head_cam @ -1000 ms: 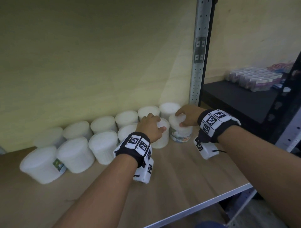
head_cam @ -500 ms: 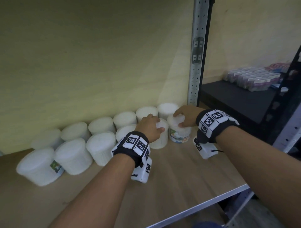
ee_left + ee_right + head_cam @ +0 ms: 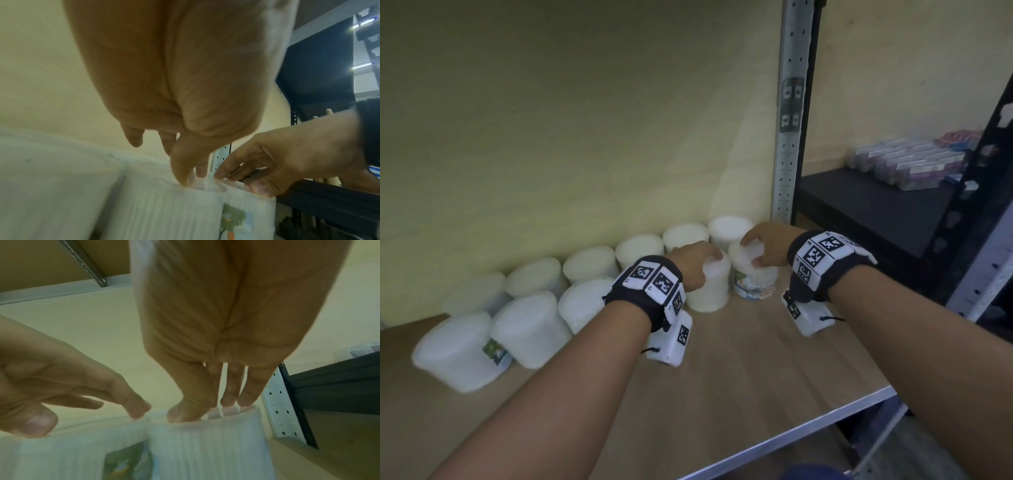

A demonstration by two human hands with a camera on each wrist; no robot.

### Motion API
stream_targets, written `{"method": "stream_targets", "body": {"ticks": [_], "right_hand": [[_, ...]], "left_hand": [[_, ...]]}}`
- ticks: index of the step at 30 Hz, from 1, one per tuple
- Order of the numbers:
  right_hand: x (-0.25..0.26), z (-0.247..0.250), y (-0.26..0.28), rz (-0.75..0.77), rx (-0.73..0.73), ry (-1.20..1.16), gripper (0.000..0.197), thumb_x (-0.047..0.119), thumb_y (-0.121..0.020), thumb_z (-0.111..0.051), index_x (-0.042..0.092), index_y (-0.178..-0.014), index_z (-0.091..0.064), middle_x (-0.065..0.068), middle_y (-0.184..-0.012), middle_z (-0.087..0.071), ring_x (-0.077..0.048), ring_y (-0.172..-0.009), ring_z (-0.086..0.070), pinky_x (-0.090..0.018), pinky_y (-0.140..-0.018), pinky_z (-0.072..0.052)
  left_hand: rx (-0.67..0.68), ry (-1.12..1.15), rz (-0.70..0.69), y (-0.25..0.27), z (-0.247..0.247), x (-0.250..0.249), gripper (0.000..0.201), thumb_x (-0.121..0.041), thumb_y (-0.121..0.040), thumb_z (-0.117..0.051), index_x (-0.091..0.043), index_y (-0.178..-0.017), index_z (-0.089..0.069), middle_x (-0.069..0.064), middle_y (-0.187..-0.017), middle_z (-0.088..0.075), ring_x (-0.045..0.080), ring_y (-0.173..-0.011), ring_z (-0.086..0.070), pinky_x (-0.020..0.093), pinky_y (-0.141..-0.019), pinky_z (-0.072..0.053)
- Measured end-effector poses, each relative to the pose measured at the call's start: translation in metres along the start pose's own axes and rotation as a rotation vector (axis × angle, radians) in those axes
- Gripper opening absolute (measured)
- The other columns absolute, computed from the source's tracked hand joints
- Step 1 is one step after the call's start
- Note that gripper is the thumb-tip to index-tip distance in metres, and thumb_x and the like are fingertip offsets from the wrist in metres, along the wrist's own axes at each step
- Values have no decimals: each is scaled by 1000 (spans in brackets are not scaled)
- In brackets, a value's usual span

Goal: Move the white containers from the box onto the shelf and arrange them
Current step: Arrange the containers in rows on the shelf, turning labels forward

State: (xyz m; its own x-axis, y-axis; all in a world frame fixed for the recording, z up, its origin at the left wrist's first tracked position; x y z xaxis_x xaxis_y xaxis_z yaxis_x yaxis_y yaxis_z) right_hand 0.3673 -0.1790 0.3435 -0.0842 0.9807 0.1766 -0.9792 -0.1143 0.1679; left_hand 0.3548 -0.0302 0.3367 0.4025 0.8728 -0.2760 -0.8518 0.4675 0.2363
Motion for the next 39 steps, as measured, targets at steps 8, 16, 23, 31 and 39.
{"method": "stream_targets", "body": {"ticks": [8,16,23,31,39], "right_hand": [[-2,-1,-1,-1,2,-24,53,24,-88,-65,20,-138,-48,-5,-147,-39,-24,-135,-41,-32,-110,-33],[-4,-3,-2,7,3,-21,53,25,-88,-65,20,-138,-48,-5,-147,-40,-25,-134,-42,-33,-111,-34],[-4,-2,-1,12,-1,-26,54,24,-88,-65,19,-139,-47,-5,-147,-40,-25,-134,-42,-33,-111,-34],[-3,-2,0,16,-4,-21,54,25,-89,-64,19,-140,-47,-5,-148,-40,-25,-134,-42,-32,-110,-34],[-5,-3,0,22,-1,-32,53,25,-90,-62,19,-140,-46,-5,-149,-38,-25,-136,-40,-33,-111,-33]], "left_hand": [[-191,-57,143,-10,6,4,50,-31,-95,-48,-8,-138,-40,14,-141,-37,33,-132,-33,41,-109,-33],[-268,-132,192,-20,-5,8,63,-54,-89,-50,-9,-133,-46,14,-138,-40,30,-128,-38,43,-104,-39],[-132,-116,149,-21,-3,8,60,-40,-92,-54,-17,-143,-36,6,-148,-34,26,-136,-35,43,-110,-34],[-50,65,34,-10,-5,0,58,-4,-90,-48,-21,-144,-35,5,-148,-38,24,-134,-40,36,-109,-38],[-423,-76,188,-9,3,3,52,-44,-92,-51,-7,-127,-50,14,-129,-48,31,-123,-42,43,-100,-41]]}}
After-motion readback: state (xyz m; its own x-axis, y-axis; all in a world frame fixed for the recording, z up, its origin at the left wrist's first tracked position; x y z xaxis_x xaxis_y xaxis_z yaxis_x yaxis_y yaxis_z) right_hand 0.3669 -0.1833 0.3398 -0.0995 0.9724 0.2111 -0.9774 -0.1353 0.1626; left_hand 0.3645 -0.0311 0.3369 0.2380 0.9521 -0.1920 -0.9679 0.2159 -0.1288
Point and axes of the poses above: each hand's wrist, its own y-axis away from the middle knuckle, its own z-axis out of the back of the hand, x = y × z, the point moved 6 cm from there along -y, towards the middle knuckle
